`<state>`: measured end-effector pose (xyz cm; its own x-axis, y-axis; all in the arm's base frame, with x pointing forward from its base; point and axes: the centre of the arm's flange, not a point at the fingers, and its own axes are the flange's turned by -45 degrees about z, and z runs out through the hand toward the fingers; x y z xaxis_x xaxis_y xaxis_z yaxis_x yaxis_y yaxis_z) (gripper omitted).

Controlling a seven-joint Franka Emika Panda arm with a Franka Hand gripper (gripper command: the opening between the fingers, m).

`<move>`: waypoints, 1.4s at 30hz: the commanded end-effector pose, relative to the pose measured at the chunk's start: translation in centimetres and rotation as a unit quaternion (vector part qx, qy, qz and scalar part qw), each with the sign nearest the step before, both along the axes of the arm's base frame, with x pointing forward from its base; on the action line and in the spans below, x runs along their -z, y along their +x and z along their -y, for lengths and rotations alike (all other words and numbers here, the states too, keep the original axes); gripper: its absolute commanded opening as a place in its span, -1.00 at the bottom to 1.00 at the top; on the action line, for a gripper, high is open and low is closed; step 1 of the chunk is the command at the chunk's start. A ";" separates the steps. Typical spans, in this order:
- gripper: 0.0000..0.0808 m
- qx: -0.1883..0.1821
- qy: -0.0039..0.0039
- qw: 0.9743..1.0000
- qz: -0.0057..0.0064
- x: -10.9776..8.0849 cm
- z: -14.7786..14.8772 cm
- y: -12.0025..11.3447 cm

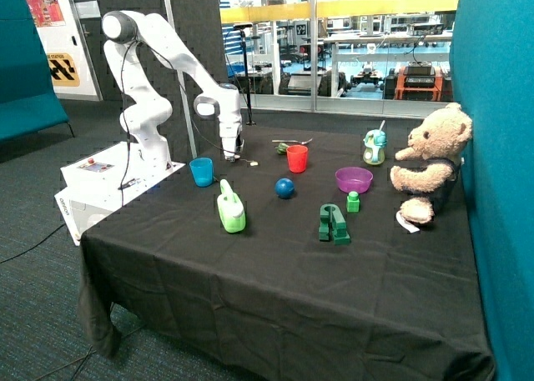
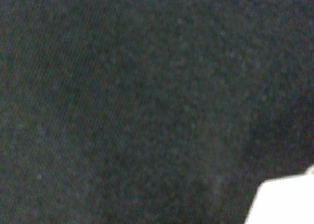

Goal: Prepare two cups of tea

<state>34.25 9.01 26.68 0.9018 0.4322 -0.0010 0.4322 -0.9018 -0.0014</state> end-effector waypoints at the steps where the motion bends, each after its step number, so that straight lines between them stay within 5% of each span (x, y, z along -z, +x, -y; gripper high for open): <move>1: -0.90 -0.004 0.000 1.000 0.001 0.2 -0.3 0.0; 31: -1.00 -0.001 0.000 1.000 0.001 0.1 0.0 0.3; 42: -1.00 -0.005 0.000 1.000 0.001 -3.3 0.0 2.8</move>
